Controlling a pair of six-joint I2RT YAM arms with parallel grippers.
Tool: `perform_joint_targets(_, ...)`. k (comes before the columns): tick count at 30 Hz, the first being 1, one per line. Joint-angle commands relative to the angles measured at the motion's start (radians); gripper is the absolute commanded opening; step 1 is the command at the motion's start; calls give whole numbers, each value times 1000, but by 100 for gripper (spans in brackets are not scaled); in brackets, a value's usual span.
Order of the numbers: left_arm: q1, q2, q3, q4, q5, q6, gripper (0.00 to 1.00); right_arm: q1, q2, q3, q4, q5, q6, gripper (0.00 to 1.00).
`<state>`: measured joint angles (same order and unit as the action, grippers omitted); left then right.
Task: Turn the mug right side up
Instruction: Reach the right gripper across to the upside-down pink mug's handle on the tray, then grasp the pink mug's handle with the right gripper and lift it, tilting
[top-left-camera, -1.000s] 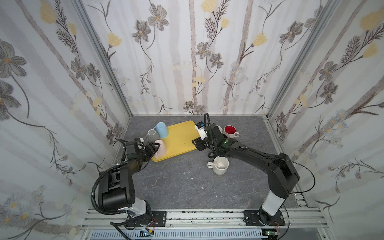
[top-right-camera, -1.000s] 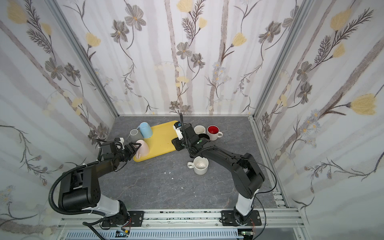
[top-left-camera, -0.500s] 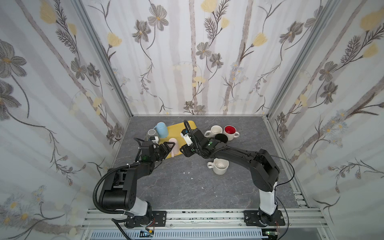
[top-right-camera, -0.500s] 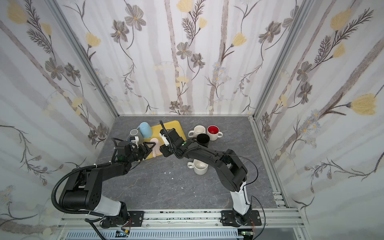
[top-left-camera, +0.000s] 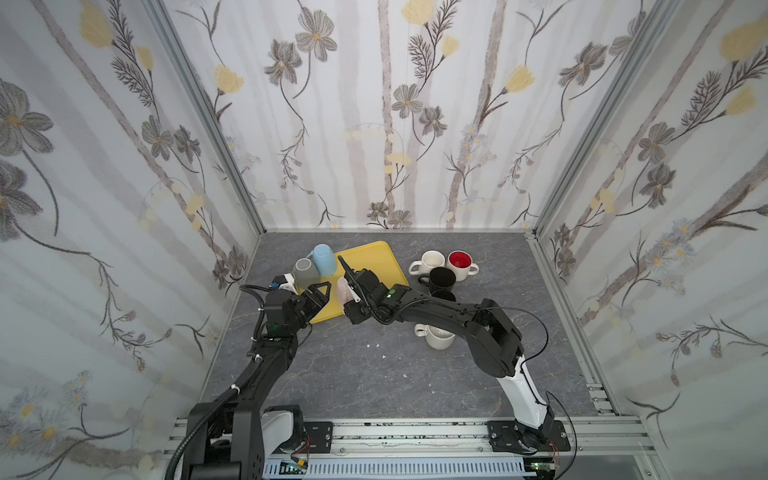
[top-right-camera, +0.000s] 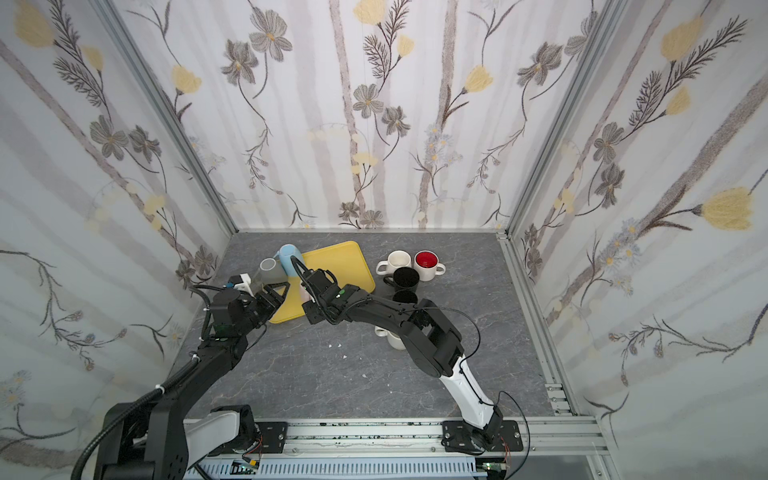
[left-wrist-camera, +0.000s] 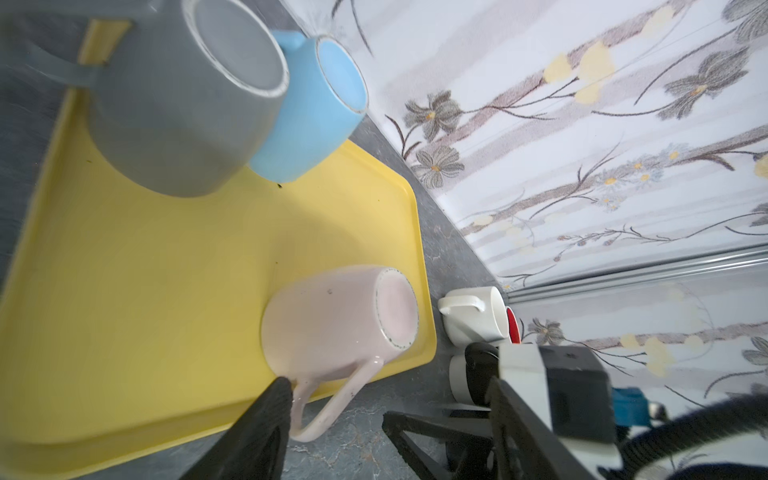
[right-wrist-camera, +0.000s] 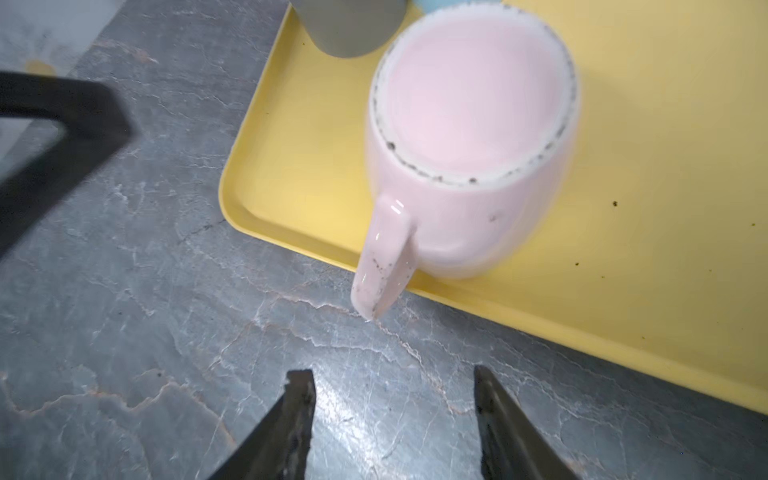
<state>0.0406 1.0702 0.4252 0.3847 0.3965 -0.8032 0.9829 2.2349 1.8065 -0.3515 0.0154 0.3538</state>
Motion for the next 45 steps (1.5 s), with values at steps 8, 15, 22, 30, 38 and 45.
perform_joint_targets(8, 93, -218, -103, -191, -61, 75, 76, 2, 168, 243, -89, 74, -3, 61)
perform_joint_targets(15, 97, -219, -136, -185, -41, 73, 76, -27, 187, 254, -112, 156, -59, 55)
perform_joint_targets(22, 97, -195, -137, -169, -32, 78, 76, -71, 168, 254, -141, 186, -92, 42)
perform_joint_targets(30, 97, -173, -142, -153, -13, 73, 76, -93, 173, 267, -126, 181, -110, 41)
perform_joint_targets(38, 97, -179, -146, -162, -19, 85, 76, -112, 208, 303, -120, 172, -147, 32)
perform_joint_targets(45, 97, -177, -152, -152, -11, 85, 76, -113, 201, 303, -84, 141, -208, 19)
